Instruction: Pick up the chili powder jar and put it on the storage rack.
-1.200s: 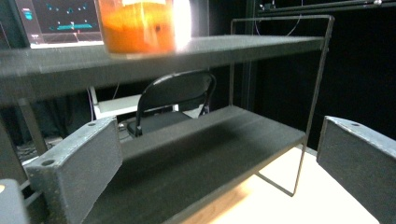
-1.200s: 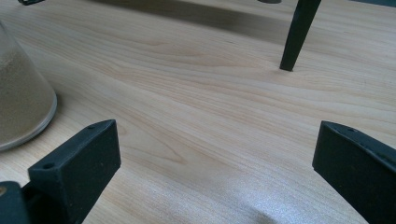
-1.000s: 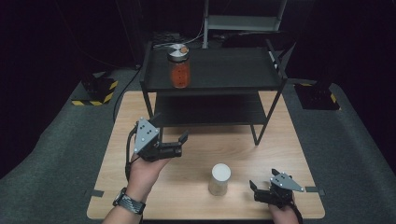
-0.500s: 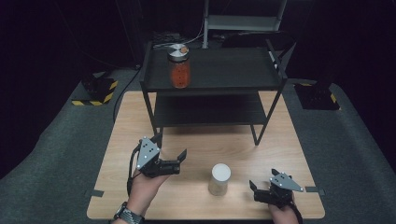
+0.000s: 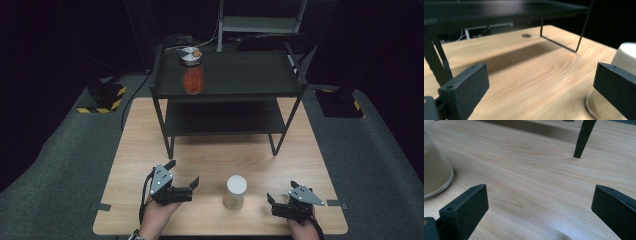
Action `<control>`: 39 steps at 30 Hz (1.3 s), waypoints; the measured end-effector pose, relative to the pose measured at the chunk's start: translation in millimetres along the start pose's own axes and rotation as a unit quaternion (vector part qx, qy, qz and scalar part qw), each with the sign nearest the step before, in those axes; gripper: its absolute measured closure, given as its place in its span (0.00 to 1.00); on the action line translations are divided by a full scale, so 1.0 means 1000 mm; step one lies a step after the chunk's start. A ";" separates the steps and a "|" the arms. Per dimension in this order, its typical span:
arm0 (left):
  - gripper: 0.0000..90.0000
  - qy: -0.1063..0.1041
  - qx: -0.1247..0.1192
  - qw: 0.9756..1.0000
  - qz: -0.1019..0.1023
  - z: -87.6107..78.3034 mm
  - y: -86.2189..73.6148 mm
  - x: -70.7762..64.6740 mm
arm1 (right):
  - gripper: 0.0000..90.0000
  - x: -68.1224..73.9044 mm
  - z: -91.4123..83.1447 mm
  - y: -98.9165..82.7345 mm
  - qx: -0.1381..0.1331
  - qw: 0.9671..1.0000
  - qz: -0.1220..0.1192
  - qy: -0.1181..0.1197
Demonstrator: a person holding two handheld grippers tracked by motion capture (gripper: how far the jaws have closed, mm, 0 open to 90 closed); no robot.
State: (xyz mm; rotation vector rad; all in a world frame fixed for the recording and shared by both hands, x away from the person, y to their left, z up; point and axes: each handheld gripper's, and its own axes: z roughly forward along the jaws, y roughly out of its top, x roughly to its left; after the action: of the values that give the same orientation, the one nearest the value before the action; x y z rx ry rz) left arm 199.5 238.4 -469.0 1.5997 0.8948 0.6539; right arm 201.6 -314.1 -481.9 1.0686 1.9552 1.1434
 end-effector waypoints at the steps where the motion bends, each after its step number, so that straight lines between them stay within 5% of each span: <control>1: 0.00 0.001 0.003 1.000 0.001 0.000 -0.002 0.000 | 0.00 0.000 0.000 0.000 0.000 1.000 0.000 0.000; 14: 0.00 0.022 0.047 0.999 0.002 -0.009 -0.035 -0.001 | 0.00 0.002 0.000 0.000 0.000 1.000 -0.004 -0.004; 21: 0.00 0.029 0.076 0.997 0.016 -0.007 -0.039 -0.004 | 0.00 0.004 0.000 0.000 -0.001 1.000 -0.007 -0.009; 39: 0.00 0.049 0.107 0.993 0.031 -0.004 -0.034 -0.011 | 0.00 0.009 0.000 -0.001 -0.001 1.000 -0.008 -0.020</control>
State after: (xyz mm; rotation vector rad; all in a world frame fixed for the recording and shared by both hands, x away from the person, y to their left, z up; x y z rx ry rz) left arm 183.2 234.4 -500.3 1.8053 1.0188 0.7038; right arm 197.0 -306.7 -483.3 1.0647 1.9279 1.1075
